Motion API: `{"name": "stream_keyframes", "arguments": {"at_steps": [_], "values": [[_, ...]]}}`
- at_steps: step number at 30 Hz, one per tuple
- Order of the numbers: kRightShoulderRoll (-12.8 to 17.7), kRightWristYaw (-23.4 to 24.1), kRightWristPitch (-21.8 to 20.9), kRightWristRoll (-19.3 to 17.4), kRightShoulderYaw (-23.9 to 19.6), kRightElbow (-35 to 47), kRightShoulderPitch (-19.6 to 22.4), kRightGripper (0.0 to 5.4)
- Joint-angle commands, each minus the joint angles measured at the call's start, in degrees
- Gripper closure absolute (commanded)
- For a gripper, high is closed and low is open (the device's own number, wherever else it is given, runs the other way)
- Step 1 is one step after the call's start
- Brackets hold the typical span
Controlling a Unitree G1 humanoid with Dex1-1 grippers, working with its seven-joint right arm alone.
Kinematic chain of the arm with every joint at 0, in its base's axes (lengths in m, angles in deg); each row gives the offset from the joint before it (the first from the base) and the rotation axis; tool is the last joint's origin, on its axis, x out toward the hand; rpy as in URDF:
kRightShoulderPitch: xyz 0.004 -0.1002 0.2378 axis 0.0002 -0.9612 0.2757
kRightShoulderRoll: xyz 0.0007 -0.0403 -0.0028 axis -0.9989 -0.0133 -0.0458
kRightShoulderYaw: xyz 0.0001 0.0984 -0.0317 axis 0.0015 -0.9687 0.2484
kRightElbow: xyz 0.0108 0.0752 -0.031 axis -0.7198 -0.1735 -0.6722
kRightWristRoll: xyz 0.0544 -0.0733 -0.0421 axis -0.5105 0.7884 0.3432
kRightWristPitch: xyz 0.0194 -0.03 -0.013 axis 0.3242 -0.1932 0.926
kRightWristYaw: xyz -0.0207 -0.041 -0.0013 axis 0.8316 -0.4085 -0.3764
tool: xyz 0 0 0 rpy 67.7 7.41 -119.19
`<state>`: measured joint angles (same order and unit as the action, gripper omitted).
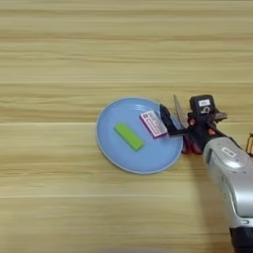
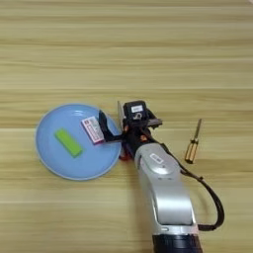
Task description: Move the objects on the table
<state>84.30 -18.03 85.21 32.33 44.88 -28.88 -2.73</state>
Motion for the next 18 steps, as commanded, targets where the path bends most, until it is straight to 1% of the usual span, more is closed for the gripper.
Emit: {"name": "stream_keyframes", "arguments": {"at_steps": [1,4,8,13,18], "values": [[2.0,0.8,-4.1,-1.1,-3.8,0.0,3.5,0.03],[3.1,1.1,-5.4,-1.2,-6.3,-2.5,3.8,0.03],[4.6,1.6,-7.6,-0.7,-8.3,-5.7,3.7,0.03],[5.7,1.9,-10.2,0.1,-8.9,-8.5,3.4,0.03],[6.2,1.6,-12.3,0.9,-8.1,-11.3,3.2,0.03]]}}
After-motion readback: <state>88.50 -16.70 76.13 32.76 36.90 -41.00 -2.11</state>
